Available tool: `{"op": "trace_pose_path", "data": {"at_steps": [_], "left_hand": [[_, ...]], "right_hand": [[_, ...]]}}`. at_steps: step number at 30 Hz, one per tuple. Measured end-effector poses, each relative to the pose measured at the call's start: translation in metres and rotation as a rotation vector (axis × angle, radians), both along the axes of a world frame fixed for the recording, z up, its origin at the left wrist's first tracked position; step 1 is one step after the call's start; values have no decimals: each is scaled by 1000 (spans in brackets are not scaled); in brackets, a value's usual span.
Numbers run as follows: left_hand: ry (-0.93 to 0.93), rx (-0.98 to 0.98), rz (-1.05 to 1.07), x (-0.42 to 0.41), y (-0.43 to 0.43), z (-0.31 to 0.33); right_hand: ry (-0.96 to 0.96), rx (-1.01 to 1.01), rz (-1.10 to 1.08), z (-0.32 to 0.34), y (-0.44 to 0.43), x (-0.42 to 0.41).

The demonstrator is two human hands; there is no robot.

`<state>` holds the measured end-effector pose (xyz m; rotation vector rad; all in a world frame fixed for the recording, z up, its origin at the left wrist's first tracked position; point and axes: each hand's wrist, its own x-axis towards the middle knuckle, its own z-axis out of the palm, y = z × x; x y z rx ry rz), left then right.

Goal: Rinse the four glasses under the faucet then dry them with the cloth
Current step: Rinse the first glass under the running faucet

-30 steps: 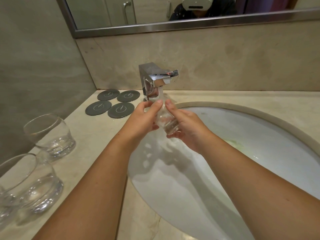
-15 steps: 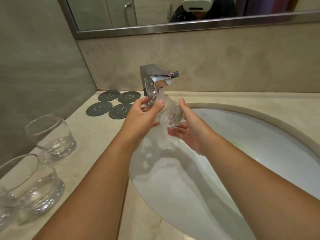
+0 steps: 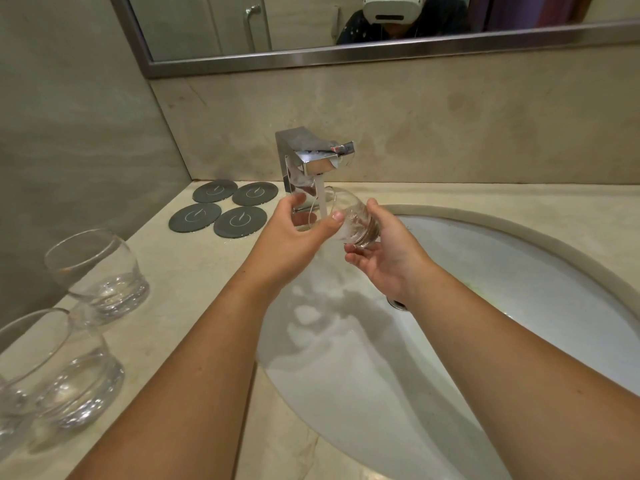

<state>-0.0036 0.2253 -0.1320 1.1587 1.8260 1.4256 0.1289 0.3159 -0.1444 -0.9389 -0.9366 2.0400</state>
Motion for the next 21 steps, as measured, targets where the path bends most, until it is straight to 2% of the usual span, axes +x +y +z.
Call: {"op": "trace_pose_path", "data": {"at_steps": [5,12,16,21], "left_hand": [[60,-38,35,4,1,-1],[46,-57,-1,8,5,-6],[-1,-19,1,11,10,-9],[-1,12,51,8,15,-11]], "right_hand": [[6,21,-11,-2,1,-2],[-66,227,-164,-5,7,-3],[-60,238,-184,-7,10,-4],[-24,154,-150,-6,12,-4]]}}
